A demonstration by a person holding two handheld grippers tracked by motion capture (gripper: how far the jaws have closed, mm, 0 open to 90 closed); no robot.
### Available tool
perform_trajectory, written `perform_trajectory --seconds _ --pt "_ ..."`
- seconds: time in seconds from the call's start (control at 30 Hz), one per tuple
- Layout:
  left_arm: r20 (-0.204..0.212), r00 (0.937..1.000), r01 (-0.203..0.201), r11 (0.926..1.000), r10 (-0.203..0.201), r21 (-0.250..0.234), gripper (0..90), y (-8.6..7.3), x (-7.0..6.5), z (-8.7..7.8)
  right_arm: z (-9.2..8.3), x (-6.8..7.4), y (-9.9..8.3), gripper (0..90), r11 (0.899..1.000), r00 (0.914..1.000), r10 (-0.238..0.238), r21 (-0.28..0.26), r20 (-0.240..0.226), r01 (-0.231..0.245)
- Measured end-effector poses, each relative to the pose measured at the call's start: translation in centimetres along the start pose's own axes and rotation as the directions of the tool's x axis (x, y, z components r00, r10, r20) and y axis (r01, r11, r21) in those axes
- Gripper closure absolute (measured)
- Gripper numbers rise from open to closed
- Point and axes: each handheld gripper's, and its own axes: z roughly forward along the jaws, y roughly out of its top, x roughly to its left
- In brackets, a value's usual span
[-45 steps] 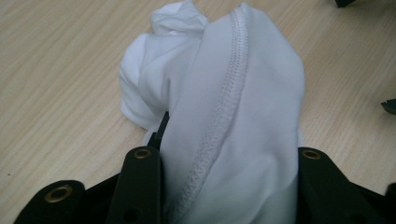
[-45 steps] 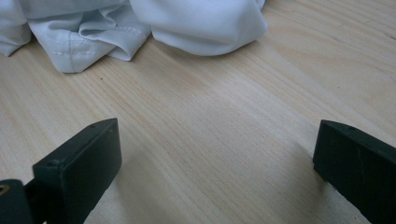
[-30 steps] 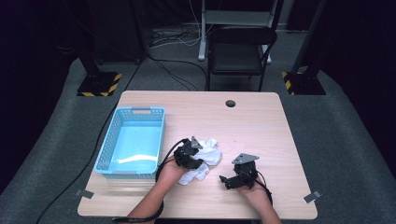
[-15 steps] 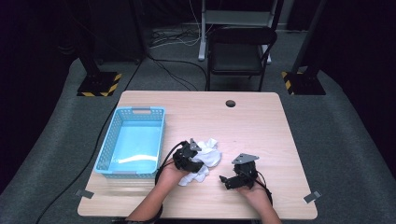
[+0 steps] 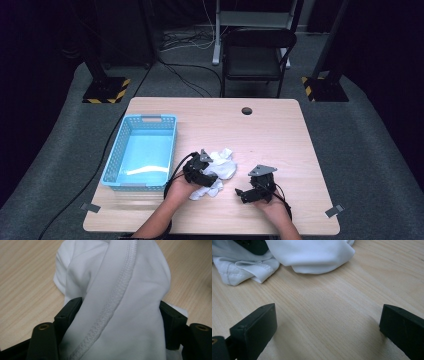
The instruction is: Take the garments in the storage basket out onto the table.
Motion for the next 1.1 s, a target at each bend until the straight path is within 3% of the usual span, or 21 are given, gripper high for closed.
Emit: perform_trajectory --seconds 0.67,0.97,1.1 --pt "0.014 0.9999 0.005 1.0000 -0.005 0.005 14.1 -0.3 0.1 -0.6 0.2 0.2 0.1 0.8 1.000 0.9997 -0.013 0.009 0.021 0.013" --pt "0.028 0.9996 -0.011 0.9996 0.011 -0.027 9.8 0.0 0.1 -1.6 0.1 0.2 0.0 2.1 1.000 0.9996 -0.006 0.006 0.028 0.006" --pt "0.050 0.9987 0.001 0.9978 0.002 -0.066 8.7 0.2 0.2 -2.4 0.0 0.2 0.0 2.1 1.000 0.9995 -0.007 0.006 0.030 0.007"
